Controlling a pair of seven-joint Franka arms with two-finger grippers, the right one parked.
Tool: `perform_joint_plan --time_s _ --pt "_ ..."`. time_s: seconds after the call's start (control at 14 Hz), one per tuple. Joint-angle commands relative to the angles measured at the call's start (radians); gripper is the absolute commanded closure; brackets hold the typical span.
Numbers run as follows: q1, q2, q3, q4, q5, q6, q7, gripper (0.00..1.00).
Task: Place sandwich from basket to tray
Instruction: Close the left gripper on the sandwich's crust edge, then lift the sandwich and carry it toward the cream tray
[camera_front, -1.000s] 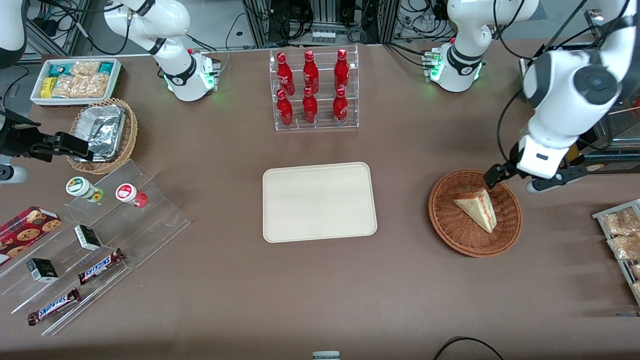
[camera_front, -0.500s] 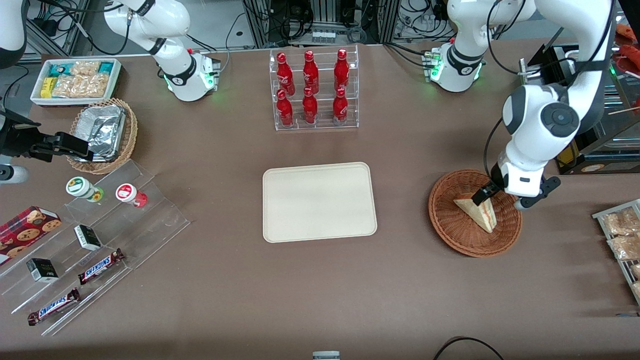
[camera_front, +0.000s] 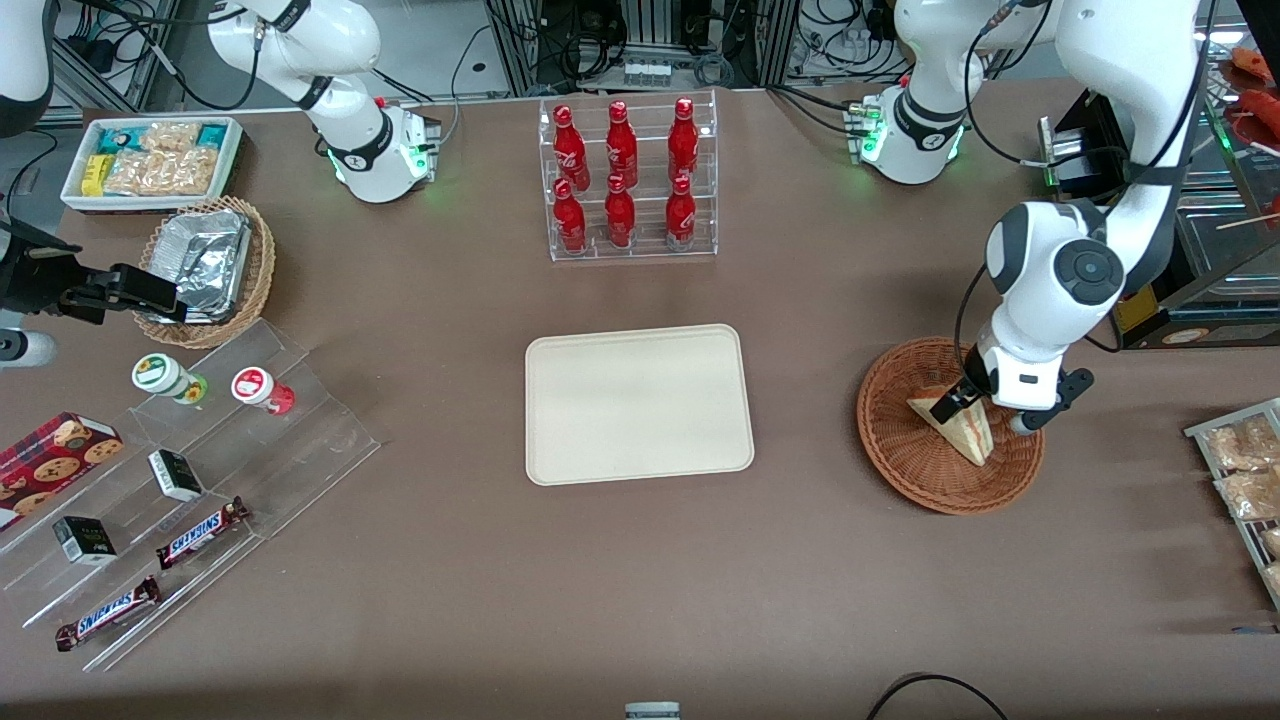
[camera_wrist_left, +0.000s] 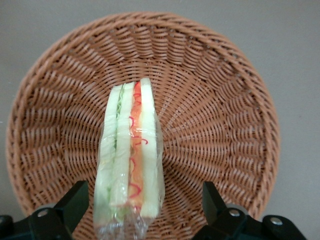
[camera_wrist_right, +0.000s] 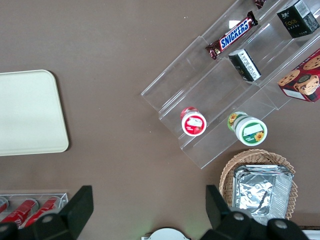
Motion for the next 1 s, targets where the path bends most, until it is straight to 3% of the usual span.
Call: perform_joint_plan --time_s 0.0,0.07,0.14,0.21,0.29,0.36,0.5,0.64,0.93 --pt "0.006 0.031 -0.002 -0.016 0.012 0.048 -0.025 0.0" --pt "0.006 0.036 -0.001 -0.014 0.014 0.05 -0.024 0.0" --pt "0.006 0.044 0.001 -0.014 0.014 0.051 -0.024 0.08" --pt "0.006 0.045 0.007 -0.011 0.014 0.051 -0.022 0.24" --pt "0.006 0.045 0.01 -0.01 0.014 0.05 -0.019 0.52" --pt "0.006 0.042 0.01 -0.006 0.014 0.048 -0.014 0.7" --pt "0.006 0.03 0.012 0.0 0.017 0.031 -0.007 0.99" --pt "0.006 -0.011 0.012 0.003 0.023 -0.025 -0.005 1.0" --pt "-0.009 -0.102 -0.014 0.13 0.023 -0.316 -0.001 1.0"
